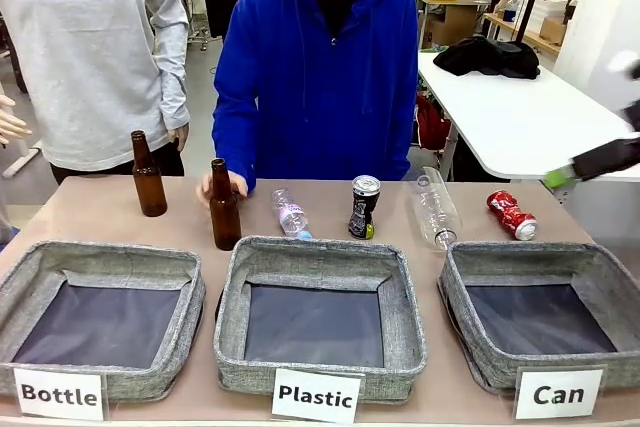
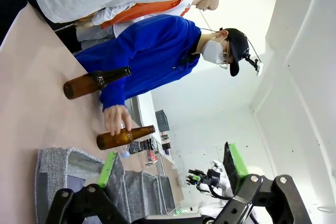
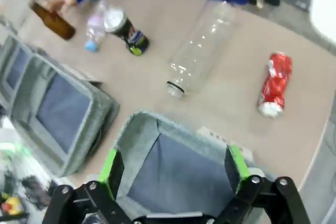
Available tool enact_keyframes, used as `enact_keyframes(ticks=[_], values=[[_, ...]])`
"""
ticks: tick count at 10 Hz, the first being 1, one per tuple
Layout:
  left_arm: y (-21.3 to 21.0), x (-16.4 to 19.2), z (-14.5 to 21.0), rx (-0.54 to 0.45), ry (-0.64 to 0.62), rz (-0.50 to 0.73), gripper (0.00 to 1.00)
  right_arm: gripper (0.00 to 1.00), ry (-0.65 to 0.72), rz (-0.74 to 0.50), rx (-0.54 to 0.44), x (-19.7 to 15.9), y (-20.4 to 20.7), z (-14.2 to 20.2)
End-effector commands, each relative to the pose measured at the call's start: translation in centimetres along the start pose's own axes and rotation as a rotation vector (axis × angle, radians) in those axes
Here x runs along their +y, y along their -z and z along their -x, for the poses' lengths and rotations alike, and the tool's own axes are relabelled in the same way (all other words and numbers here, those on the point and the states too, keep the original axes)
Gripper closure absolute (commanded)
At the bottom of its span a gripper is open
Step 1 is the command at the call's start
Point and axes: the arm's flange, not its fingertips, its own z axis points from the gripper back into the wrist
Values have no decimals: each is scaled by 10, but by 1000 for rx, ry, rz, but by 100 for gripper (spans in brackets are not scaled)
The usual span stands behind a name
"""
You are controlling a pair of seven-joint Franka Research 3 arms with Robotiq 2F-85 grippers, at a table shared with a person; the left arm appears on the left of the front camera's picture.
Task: Sort the can waste into the basket.
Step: Pick up the can waste from the table and place it in the right Fabric basket.
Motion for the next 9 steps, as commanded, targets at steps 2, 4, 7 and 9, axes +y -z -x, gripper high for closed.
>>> enact_keyframes(ticks=[2,4,7,9], values=[[-1,-2,-1,-5,18,17,0,0,-206,-23,22,6,75,-36],[-1,-2,-1,-5,18,17,0,0,-126,-16,79,11,73,-28],[-1,-2,-1,-5,18,17,0,0,-184,0,62,26,84,-36],[-1,-2,-1,-5,18,17,0,0,-252,-87,0,15,96,-43]])
